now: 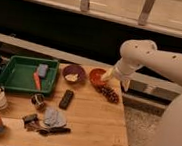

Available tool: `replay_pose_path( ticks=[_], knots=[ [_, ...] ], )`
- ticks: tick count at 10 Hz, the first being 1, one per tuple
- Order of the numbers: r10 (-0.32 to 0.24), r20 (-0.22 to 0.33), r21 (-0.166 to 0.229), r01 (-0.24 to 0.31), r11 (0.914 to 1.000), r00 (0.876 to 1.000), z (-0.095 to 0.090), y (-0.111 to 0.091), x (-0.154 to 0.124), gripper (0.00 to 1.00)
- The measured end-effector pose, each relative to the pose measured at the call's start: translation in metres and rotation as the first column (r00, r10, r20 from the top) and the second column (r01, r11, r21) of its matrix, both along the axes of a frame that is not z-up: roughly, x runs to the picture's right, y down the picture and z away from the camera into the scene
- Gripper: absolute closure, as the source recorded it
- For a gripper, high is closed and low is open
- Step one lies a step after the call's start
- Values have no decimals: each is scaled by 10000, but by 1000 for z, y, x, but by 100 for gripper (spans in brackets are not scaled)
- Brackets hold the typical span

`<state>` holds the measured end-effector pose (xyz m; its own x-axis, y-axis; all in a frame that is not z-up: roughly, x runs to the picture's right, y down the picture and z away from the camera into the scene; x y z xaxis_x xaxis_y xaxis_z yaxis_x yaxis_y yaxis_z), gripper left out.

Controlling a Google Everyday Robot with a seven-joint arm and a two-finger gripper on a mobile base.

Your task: Place towel in metal cup

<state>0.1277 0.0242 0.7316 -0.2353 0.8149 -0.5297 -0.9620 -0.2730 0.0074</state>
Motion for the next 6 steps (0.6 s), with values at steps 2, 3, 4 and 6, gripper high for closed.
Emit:
replay_pose_path(
  ticks=[2, 3, 4, 6],
  knots=[
    [-776, 694, -106, 785, 9969, 9946, -1, 9, -38, 20],
    [-888, 1156, -178, 915, 9956, 9893, -3, 15, -57, 20],
    [-857, 1472, -100, 881, 9961, 9854, -8, 18, -72, 20],
    [-846, 1530, -80, 869, 9962, 9846, -9, 19, -74, 20]
  ],
)
